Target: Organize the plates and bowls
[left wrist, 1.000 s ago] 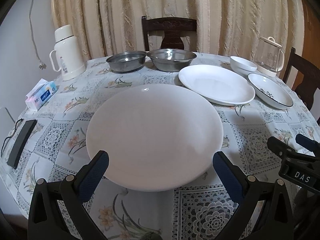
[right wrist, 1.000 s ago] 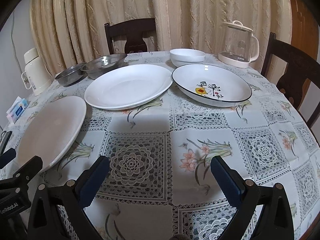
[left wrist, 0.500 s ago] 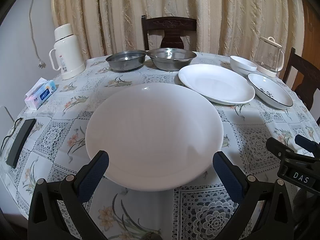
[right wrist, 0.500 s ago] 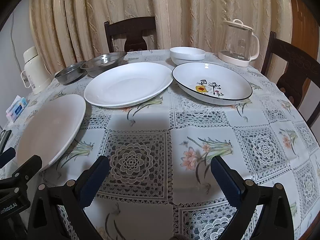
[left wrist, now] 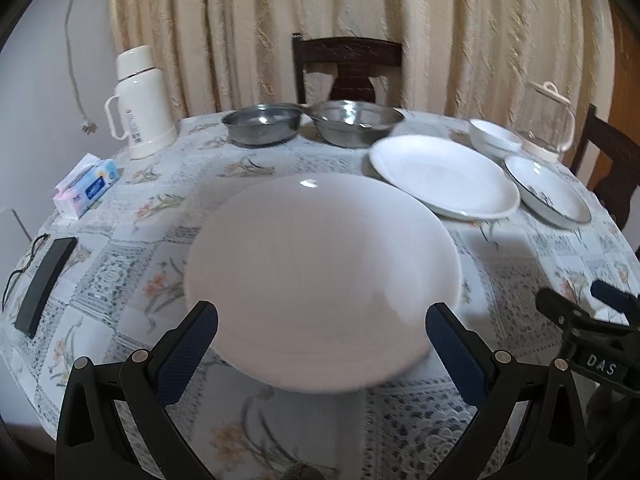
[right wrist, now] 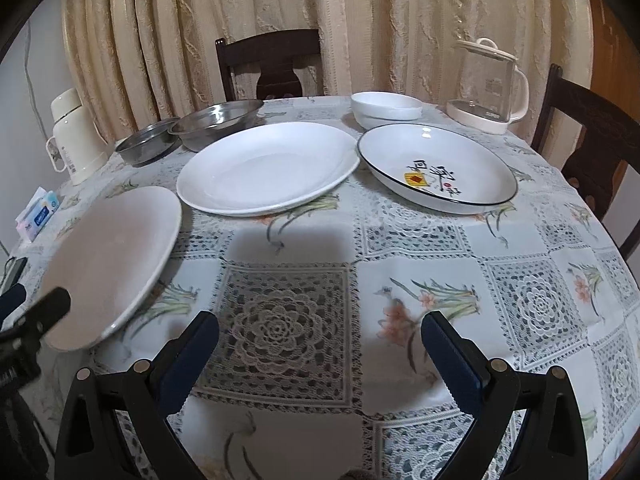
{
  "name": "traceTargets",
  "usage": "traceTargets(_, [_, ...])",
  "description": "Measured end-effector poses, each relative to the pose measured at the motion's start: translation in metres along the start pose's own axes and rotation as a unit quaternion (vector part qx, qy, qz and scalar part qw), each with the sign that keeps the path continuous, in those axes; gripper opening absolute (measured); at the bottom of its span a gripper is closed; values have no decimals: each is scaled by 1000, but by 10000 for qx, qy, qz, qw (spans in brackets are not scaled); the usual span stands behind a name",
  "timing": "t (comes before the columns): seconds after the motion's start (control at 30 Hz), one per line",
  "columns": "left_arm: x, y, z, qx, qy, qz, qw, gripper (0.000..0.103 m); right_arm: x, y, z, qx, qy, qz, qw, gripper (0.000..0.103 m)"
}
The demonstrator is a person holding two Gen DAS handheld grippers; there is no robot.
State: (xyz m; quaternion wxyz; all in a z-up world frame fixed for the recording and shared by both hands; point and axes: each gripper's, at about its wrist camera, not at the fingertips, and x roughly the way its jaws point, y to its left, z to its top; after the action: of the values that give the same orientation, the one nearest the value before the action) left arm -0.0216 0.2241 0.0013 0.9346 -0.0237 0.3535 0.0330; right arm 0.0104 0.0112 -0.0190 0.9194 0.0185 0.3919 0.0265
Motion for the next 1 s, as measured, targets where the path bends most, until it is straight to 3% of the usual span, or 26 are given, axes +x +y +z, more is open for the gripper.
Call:
traceTargets(0.2, [7, 37, 10, -401, 2, 198, 9990, 103, 4, 15, 9, -37, 103, 340, 9994, 103])
traceTargets(0.53, [40, 104, 17, -1346, 466, 60, 9898, 103, 17, 43, 20, -93, 381, 929, 9949, 103])
traceTargets(1.0, [82, 115, 22, -1284, 879, -132, 9877, 103, 49, 73, 24, -202, 848, 1218, 9887, 103])
